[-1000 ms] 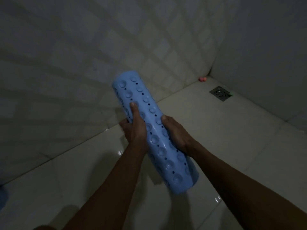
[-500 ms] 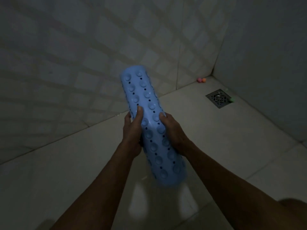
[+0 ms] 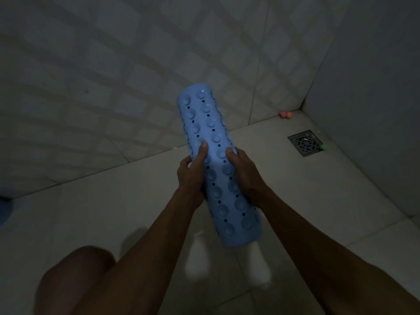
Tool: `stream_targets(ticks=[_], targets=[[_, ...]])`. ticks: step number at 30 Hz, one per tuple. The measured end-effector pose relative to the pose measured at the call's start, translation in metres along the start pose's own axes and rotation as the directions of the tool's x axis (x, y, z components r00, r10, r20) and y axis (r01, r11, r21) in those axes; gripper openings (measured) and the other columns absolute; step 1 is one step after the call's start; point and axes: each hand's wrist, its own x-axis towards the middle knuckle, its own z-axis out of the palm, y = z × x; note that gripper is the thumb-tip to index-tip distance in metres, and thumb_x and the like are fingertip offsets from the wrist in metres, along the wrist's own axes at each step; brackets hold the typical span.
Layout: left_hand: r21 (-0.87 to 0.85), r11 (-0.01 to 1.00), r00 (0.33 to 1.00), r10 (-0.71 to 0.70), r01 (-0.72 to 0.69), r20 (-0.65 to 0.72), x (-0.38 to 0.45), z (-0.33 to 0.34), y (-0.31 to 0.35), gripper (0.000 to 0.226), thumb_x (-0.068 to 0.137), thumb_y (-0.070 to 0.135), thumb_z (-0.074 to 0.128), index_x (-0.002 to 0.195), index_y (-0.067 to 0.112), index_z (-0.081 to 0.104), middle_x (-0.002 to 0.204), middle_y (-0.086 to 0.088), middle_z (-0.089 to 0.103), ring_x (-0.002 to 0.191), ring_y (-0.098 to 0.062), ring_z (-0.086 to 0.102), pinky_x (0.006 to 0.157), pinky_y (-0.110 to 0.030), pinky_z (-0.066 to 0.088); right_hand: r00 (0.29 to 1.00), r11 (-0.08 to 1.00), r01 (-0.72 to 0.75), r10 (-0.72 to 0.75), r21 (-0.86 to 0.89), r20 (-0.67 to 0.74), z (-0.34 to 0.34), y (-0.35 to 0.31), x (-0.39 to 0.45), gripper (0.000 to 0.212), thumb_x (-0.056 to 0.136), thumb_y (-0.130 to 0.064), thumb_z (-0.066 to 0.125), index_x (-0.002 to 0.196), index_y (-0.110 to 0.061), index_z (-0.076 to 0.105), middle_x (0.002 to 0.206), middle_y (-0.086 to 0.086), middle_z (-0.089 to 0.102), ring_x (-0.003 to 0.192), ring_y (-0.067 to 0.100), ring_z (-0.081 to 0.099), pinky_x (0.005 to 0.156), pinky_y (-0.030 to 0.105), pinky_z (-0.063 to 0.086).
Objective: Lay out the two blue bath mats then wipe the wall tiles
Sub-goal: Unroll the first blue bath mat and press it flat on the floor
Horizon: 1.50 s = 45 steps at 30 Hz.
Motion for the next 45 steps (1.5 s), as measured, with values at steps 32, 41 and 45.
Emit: stream_targets(ticks=[32,41,45], targets=[[0.06,0.997,0.991,-0.044,0.052,-0.124,0.133,0.053,-0.191,0.1,0.063,0.077,0.075,0.135,0.012,0.055,0.123,-0.015,0.069,0.104,-0.032,0.072,0.087,-0.053,0.059,0.979,0.94,-0.192,0.202,-0.283,0.004,-0.087,0.149,0.094,0.085,0.079,-0.088,0.04,0.139,-0.029,0.051,0.122,-0.007,0.065,0.105,0.015,0.065,0.096,0.039,0.055],[0.409,0.913,0.987,0.064,0.002,-0.148,0.093,0.041,-0.18,0.07,0.078,0.07,0.069,0.127,0.021,0.054,0.118,0.001,0.069,0.104,-0.019,0.069,0.095,-0.044,0.057,0.962,0.893,-0.232,0.269,-0.386,0.044,-0.081,0.152,0.089,0.081,0.09,-0.07,0.052,0.155,-0.028,0.027,0.145,0.01,0.051,0.124,0.031,0.056,0.104,0.042,0.049],[0.473,0.88,0.981,0.059,0.035,-0.183,0.08,0.042,-0.175,0.061,0.091,0.057,0.062,0.139,0.021,0.051,0.131,-0.005,0.063,0.112,-0.022,0.064,0.098,-0.037,0.053,0.96,0.876,-0.226,0.275,-0.427,0.055,-0.078,0.156,0.085,0.084,0.086,-0.073,0.053,0.155,-0.033,0.026,0.145,0.012,0.049,0.126,0.032,0.055,0.106,0.046,0.048]])
